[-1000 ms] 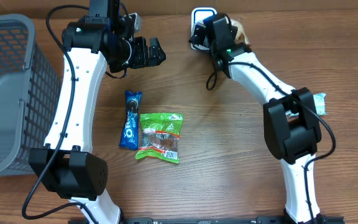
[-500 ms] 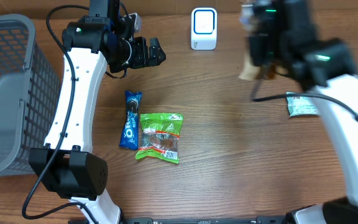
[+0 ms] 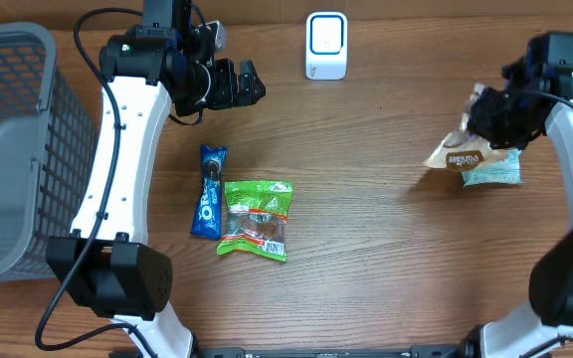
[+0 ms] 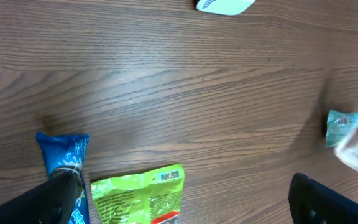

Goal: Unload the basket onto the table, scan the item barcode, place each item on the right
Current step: 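Carry the bread bag right and set it beside the wipes pack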

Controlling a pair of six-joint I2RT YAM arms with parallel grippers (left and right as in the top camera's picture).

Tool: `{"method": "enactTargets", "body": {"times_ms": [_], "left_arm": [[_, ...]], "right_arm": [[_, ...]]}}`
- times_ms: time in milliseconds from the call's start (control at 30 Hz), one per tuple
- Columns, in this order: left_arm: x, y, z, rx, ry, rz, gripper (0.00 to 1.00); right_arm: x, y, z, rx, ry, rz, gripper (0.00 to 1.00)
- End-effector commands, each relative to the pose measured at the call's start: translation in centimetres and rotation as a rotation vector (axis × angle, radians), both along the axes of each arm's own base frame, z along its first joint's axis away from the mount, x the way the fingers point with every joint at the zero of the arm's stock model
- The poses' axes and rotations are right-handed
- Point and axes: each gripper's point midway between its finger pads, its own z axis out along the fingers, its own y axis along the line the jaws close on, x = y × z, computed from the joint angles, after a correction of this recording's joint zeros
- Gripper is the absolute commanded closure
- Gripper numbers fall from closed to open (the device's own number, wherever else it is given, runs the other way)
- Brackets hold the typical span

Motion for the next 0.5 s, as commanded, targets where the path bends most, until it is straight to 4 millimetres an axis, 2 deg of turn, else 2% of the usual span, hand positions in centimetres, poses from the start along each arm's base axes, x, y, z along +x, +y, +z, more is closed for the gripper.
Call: {"method": "enactTargets", "body": {"times_ms": [0, 67, 100, 133, 167, 200, 300, 400, 467], "left_arm": [[0.3, -0.2, 0.6, 0.005, -0.022, -0.01, 0.0], [0.3, -0.2, 0.6, 0.005, -0.022, -0.01, 0.0], [0.3, -0.2, 0.6, 0.005, -0.022, -0.01, 0.0], [0.3, -0.2, 0.6, 0.005, -0.022, -0.01, 0.0], [0.3, -0.2, 0.6, 0.005, -0.022, -0.01, 0.0], [0.3, -0.2, 0.6, 0.005, -0.022, -0.01, 0.01], [0.3, -0.2, 0.6, 0.005, -0.022, -0.01, 0.0], [0.3, -0.2, 0.6, 0.005, -0.022, -0.01, 0.0], [0.3, -0.2, 0.6, 0.005, -0.022, -0.01, 0.0]], "right_arm": [[0.6, -0.7, -1.6, 0.008, 0.002, -0.03, 0.96], [1.2, -1.1, -2.0, -0.011, -0.02, -0.032, 0.92], [1.7, -1.4, -2.1, -0.029, -0.038, -0.035, 0.84], [1.9, -1.5, -2.1, -0.036, -0.048, -0.036, 0.8], [2.2, -1.6, -2.0, -0.043, -0.059, -0.038, 0.67], [2.3, -1.7, -2.0, -0.05, -0.065, -0.039, 0.6], [2.3, -2.0, -2.1, -0.066, -0.062, -0.044, 0.46], [2.1, -1.8, -1.7, -0.056, -0.055, -0.041, 0.41], [2.0, -1.1, -0.5, -0.031, -0.059, 0.005, 0.4]]}}
